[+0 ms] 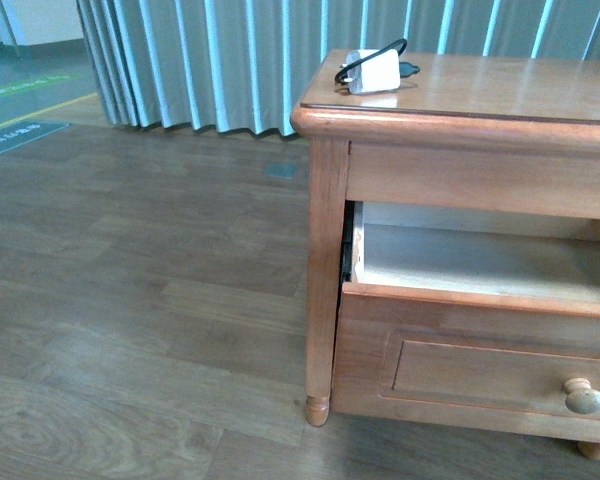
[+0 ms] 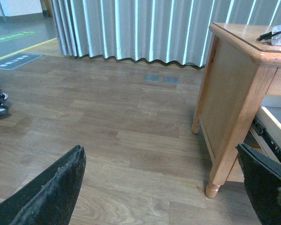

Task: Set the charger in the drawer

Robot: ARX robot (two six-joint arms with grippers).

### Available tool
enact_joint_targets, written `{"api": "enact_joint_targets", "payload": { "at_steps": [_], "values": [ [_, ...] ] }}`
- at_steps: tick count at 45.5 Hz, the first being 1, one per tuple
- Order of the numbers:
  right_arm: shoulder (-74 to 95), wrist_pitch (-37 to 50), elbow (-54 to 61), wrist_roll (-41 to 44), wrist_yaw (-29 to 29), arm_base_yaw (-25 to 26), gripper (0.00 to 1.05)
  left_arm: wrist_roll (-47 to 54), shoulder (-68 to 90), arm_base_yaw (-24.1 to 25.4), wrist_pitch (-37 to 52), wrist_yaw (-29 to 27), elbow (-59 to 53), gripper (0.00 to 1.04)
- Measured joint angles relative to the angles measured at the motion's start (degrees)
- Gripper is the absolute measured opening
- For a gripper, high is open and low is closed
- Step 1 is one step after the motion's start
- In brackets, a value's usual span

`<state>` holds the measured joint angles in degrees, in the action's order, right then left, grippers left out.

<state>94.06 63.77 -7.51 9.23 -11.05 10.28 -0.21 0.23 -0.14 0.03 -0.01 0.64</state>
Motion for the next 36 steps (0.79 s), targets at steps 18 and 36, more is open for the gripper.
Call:
{"api": "enact_joint_targets", "payload": {
  "at_steps": [18,36],
  "values": [
    [-37.7,-34.9,-3.9,-4.0,-13.5,18.6,0.96,0.0,0.0,0.0,0.0,0.0,0.0,0.99],
    [-55.6,-48.2,-5.9,-8.5,-25.5,28.2,0.96,0.0,0.0,0.0,0.0,0.0,0.0,0.99]
  ]
}}
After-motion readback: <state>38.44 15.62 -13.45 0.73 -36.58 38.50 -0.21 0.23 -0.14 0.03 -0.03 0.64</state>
